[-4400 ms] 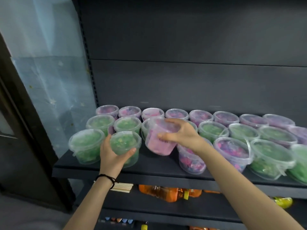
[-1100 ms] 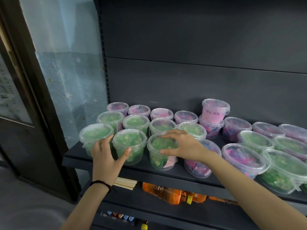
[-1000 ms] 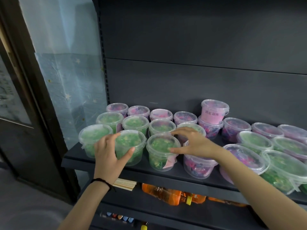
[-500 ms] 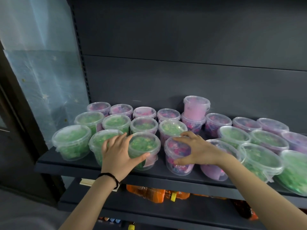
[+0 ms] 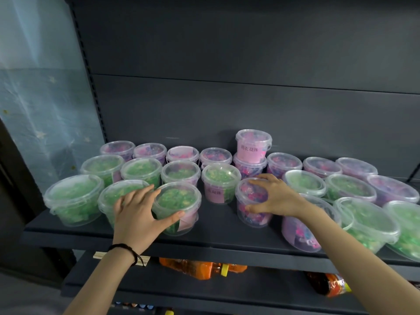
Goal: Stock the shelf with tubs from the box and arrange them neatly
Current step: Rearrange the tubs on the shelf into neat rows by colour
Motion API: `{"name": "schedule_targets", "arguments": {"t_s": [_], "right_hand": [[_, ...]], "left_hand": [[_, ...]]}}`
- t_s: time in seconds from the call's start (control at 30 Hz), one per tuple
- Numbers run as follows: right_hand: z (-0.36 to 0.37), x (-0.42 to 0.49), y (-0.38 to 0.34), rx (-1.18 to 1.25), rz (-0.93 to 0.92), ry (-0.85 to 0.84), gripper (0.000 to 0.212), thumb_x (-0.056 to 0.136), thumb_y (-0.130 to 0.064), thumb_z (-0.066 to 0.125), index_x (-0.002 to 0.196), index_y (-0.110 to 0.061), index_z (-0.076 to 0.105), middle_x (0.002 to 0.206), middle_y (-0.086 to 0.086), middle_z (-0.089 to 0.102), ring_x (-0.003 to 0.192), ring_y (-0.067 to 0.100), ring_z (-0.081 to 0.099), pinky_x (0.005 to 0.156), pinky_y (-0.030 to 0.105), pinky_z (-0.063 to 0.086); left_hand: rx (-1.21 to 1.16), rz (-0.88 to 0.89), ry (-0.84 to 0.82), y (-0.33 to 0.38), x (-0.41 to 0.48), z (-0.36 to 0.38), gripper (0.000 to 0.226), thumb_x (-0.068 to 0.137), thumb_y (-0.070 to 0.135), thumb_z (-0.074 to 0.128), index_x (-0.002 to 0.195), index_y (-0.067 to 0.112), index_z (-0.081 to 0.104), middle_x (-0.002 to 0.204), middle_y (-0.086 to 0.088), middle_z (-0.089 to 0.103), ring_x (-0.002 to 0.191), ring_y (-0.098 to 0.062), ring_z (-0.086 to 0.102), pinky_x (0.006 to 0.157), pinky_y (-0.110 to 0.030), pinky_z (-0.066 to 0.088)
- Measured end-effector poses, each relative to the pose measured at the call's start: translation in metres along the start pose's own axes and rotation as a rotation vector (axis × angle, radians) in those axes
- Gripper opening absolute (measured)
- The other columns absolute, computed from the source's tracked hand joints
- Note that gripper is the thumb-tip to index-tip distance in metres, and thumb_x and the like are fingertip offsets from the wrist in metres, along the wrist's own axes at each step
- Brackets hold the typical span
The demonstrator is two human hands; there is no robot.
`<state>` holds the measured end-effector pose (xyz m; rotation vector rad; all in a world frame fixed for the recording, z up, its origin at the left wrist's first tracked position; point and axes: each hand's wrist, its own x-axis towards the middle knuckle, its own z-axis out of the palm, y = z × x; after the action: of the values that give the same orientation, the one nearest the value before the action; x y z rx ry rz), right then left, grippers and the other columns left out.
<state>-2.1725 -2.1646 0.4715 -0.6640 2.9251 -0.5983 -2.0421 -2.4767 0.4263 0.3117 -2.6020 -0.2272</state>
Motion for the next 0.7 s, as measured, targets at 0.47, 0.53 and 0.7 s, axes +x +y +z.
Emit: {"name": "schedule_targets", "arguments": {"t_s": [0.47,0.53,0.7], "right_hand": [[-0.007,0.025,0.016,-0.066,0.073,0.093,0.071,0.077,-0.061,0.065,0.135,-0.022,0.051,0.147,0.007,0.041,0.138,0.027,0.032,0.114,0.039,0.027],[-0.017,0.023,0.022,-0.001,0.1,0.179,0.065,0.08,-0.061,0.061,0.13,-0.02,0.057,0.143,0.009,0.045,0.137,0.027,0.033,0.112,0.04,0.028],[-0.05,0.021,0.067,-0.092,0.408,0.201,0.073,0.075,-0.067,0.061,0.138,-0.032,0.045,0.149,0.01,0.036,0.138,0.036,0.028,0.111,0.049,0.027]], "left_hand": [[0.033,-0.006,0.006,0.002,-0.002,0.001,0.102,0.064,0.094,0.019,0.131,0.026,0.055,0.139,0.007,0.05,0.13,-0.018,0.04,0.105,-0.039,0.021],[0.03,-0.005,0.018,0.002,-0.002,0.001,0.101,0.065,0.093,0.02,0.13,0.025,0.056,0.138,0.007,0.052,0.129,-0.019,0.041,0.104,-0.039,0.021],[0.014,-0.008,0.025,0.004,-0.002,0.0,0.102,0.064,0.094,0.019,0.131,0.026,0.055,0.14,0.009,0.05,0.13,-0.018,0.039,0.105,-0.036,0.017]]}}
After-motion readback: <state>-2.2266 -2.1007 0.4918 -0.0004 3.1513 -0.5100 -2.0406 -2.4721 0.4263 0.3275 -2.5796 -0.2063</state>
